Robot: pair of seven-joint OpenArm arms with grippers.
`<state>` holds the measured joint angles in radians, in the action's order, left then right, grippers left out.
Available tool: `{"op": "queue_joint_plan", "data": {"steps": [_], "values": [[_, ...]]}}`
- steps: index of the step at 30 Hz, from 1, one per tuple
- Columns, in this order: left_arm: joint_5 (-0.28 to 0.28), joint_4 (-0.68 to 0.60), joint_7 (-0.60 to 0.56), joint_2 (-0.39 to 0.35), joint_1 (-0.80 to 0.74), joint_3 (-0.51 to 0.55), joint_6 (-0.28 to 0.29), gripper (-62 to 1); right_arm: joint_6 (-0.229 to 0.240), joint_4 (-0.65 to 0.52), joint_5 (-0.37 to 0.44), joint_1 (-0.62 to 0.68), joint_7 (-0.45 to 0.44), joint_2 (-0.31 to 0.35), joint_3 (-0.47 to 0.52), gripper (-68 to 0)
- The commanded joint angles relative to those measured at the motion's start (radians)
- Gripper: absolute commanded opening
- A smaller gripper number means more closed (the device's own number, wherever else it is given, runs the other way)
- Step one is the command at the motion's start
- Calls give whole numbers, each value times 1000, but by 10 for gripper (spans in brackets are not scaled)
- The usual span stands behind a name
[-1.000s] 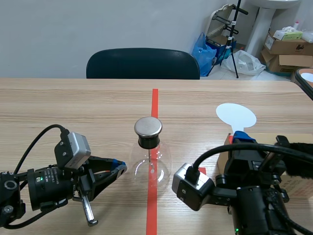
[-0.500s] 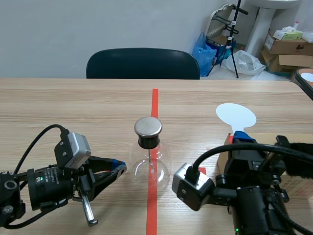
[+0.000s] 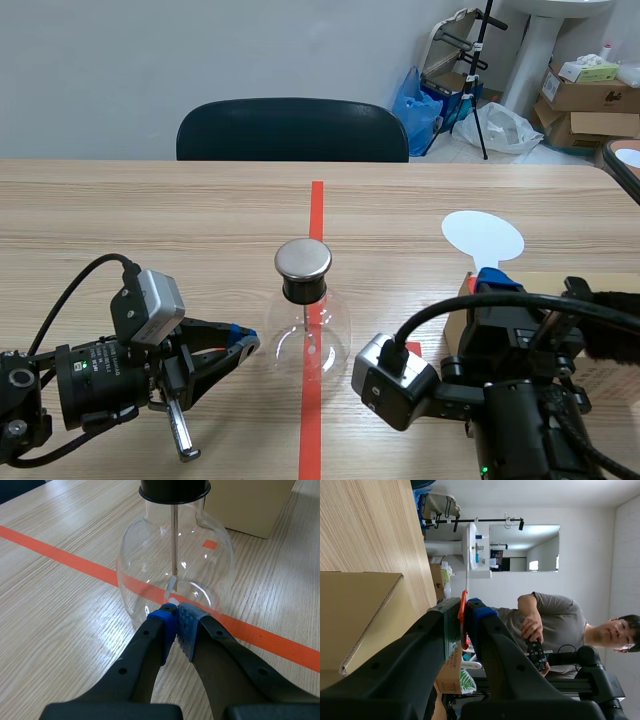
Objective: Do the electroscope experiment
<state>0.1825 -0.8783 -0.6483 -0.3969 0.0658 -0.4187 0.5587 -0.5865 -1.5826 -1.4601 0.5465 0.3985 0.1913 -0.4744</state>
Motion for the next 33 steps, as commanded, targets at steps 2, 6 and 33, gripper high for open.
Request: {"op": "queue_joint_plan", "data": {"steps": [2, 6, 33], "values": [[-13, -16, -24, -3, 1, 2, 5, -578, -11, -8, -1, -6, 6, 5, -2, -665], [-13, -16, -35, -3, 1, 2, 5, -578, -11, -8, -1, -6, 6, 5, -2, -665], [-13, -16, -35, -3, -2, 2, 5, -578, -11, -8, -1, -6, 6, 5, -2, -665]]}}
